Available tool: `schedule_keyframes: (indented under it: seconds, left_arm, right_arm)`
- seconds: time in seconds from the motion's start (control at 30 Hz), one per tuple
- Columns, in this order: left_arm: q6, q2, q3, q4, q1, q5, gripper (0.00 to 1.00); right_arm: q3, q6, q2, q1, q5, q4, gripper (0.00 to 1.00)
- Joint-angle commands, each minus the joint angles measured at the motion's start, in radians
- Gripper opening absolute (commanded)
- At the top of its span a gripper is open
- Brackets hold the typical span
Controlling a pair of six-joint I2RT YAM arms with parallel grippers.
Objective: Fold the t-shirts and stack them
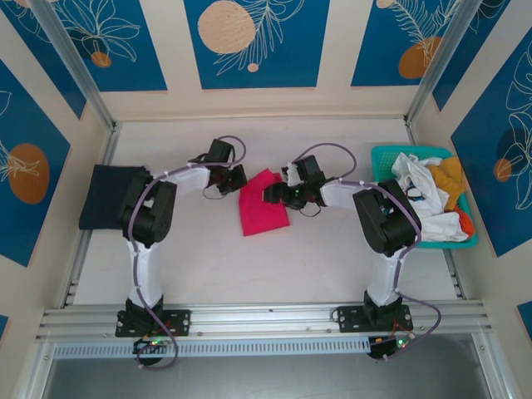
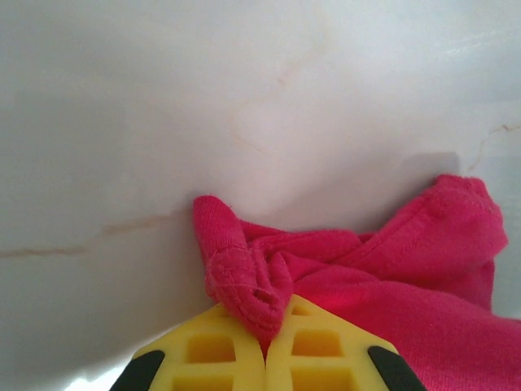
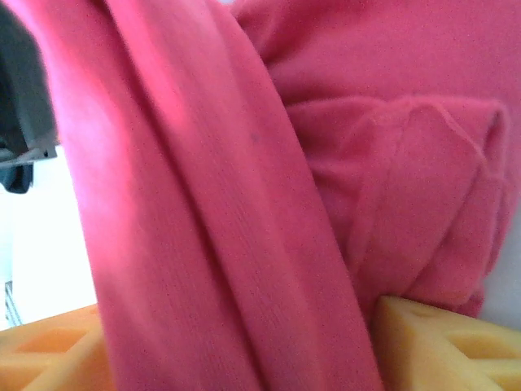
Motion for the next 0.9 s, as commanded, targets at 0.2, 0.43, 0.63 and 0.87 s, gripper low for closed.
schedule_keyframes:
  seconds: [0.2,0.43,0.63,0.87]
  left_arm:
    - [0.169,0.013,0.077,-0.156,0.046,0.002,0.41]
    - [0.140,-0.112,-0.011,-0.115,0.042,-0.092,0.76]
    - [0.054,-0.243,-0.194,-0.012,0.040,-0.103,0.82]
    - [-0.003,-0.314,-0.343,0.071,0.023,-0.072,0.84]
  right_arm:
    - [-0.086,0.116,-0.165,0.056,0.262,-0.011,0.81]
    - [0.100,-0.012,-0.065,0.040,0.217,-0.115,0.82]
    - [0.280,-0.037,0.081,0.014,0.262,-0.214,0.71]
    - [0.405,-0.028,0.226,-0.010,0.223,-0.274,0.40]
